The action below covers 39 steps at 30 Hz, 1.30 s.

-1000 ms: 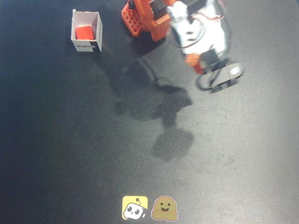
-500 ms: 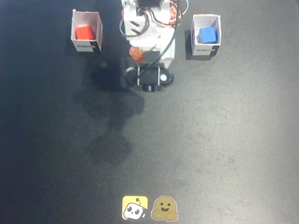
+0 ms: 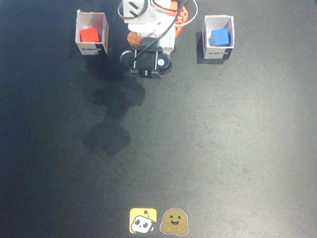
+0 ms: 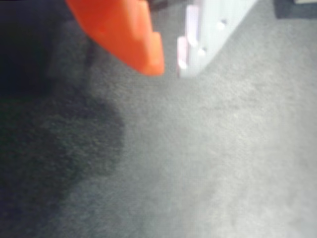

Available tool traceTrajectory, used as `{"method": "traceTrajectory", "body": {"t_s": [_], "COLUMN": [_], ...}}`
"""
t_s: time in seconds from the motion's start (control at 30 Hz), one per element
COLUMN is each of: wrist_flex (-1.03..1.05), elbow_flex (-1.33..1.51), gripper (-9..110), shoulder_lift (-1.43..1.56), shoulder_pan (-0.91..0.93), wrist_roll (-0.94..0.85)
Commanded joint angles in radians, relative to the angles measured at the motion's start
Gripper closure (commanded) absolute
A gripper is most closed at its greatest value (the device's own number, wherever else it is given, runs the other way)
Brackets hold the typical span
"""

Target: Put the red cube in the right box and the blue cube in the left box.

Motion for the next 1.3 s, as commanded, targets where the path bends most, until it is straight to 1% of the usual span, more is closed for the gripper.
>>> {"method": "traceTrajectory", "body": {"t_s": [0.0,0.17,0.6,0.73,0.87,1.03,1.13,1.2,1.27], "wrist_flex": [-0.005,-0.035,-0.175,-0.196,-0.229,-0.238,-0.229,-0.222,-0.221], "elbow_flex": [0.021,0.071,0.202,0.342,0.382,0.383,0.383,0.383,0.385], "gripper": [100,100,100,100,100,100,101,101,101], "shoulder_lift": [0.032,0.069,0.127,0.298,0.299,0.270,0.290,0.299,0.299], "shoulder_pan": [-0.008,-0.020,-0.029,-0.044,-0.049,-0.035,-0.020,-0.018,-0.020], "wrist_roll": [-0.028,-0.098,-0.179,-0.176,-0.181,-0.253,-0.242,-0.179,-0.161]}}
